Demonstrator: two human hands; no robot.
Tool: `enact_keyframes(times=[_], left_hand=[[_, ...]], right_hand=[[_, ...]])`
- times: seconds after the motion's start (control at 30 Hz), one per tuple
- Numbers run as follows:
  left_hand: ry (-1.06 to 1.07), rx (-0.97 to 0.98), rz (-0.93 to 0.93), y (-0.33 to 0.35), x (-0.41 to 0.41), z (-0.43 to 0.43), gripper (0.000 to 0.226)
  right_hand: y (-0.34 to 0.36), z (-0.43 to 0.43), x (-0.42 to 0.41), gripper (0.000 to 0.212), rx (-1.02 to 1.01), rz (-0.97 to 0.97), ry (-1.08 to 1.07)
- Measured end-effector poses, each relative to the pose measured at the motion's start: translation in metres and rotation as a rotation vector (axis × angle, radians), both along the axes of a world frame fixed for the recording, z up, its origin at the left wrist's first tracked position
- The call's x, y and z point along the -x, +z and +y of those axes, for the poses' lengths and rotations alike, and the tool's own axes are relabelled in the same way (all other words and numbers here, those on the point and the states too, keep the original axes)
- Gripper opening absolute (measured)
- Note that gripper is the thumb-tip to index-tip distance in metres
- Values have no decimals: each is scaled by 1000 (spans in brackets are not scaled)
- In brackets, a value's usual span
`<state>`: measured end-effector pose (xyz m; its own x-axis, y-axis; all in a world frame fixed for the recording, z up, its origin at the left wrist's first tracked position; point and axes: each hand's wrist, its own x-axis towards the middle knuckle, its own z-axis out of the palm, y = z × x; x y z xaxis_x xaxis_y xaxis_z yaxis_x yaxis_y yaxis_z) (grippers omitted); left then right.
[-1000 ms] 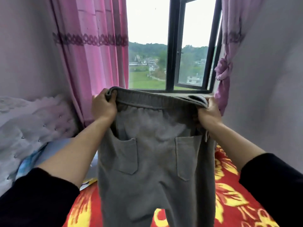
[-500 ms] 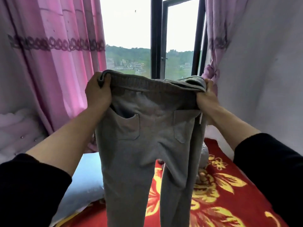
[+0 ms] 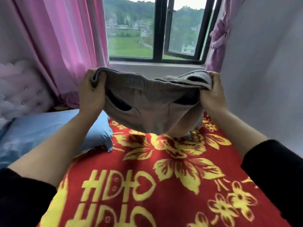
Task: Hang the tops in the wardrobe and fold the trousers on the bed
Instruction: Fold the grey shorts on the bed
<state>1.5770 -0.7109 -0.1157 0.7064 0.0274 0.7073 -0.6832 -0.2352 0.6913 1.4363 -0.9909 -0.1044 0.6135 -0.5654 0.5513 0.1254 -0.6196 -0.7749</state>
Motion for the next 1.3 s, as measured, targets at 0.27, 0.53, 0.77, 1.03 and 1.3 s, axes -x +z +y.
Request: enact_keyframes(times=[0.27, 0.53, 0.77, 1.03, 1.3], left_hand=[[-133, -201, 399, -187, 135, 58, 16], [-309, -777, 770, -313, 244, 129, 17], [-319, -1288, 997, -388, 286, 176, 26], [-316, -1443, 1105, -491, 339, 157, 27], [-9, -1346, 1281, -537, 405, 53, 68]], right_hand=[[-147, 25, 122, 37, 23, 570, -16], [-280, 57, 218, 39, 387, 1542, 266], [-359, 103, 253, 28, 376, 1802, 476], [-457, 122, 277, 30, 703, 2057, 673], [-528, 73, 297, 23, 257, 1641, 476]])
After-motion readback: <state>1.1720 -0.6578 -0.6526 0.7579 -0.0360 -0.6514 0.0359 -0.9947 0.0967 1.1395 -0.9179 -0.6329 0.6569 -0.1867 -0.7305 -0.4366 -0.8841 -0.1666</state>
